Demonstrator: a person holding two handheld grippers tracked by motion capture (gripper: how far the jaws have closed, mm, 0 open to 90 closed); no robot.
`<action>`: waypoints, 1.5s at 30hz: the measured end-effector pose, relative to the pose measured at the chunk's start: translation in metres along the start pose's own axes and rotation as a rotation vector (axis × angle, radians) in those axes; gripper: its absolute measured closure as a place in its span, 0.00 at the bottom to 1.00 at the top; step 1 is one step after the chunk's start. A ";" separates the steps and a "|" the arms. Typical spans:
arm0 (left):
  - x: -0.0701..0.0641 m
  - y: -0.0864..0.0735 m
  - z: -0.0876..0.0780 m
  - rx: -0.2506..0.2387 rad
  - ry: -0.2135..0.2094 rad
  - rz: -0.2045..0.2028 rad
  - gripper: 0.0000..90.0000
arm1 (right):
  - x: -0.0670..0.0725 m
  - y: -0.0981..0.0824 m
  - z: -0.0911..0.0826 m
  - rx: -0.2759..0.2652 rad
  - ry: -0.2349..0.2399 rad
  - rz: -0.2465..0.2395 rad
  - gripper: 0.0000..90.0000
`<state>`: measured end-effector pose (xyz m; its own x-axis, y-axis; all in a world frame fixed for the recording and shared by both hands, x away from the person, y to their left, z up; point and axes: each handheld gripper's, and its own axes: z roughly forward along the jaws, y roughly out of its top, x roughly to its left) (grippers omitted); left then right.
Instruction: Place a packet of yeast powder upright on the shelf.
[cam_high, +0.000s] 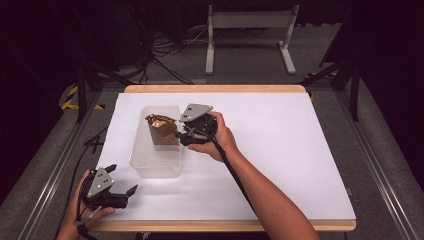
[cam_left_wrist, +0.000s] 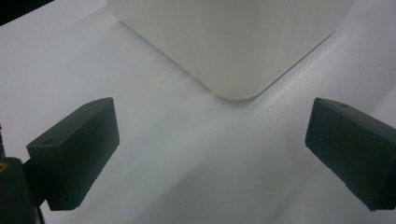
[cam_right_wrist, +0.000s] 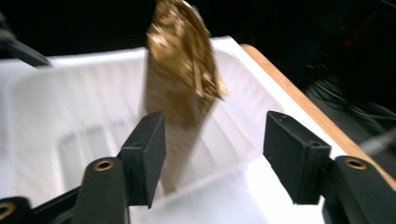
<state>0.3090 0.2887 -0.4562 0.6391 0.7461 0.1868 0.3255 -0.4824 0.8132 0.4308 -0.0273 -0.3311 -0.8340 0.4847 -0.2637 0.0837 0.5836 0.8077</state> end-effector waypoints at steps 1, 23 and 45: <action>0.000 0.000 0.000 -0.001 0.000 -0.002 0.04 | 0.000 0.000 -0.002 0.016 0.006 -0.002 0.41; -0.001 0.001 0.000 0.001 0.012 -0.005 0.04 | -0.016 -0.042 -0.064 0.096 -0.076 -0.019 0.31; -0.001 0.001 0.001 0.011 0.008 -0.005 0.04 | -0.022 -0.094 -0.106 0.147 -0.169 -0.007 0.29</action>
<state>0.3092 0.2871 -0.4565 0.6318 0.7521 0.1875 0.3359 -0.4836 0.8083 0.3837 -0.1615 -0.3452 -0.7325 0.5755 -0.3636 0.1676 0.6701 0.7231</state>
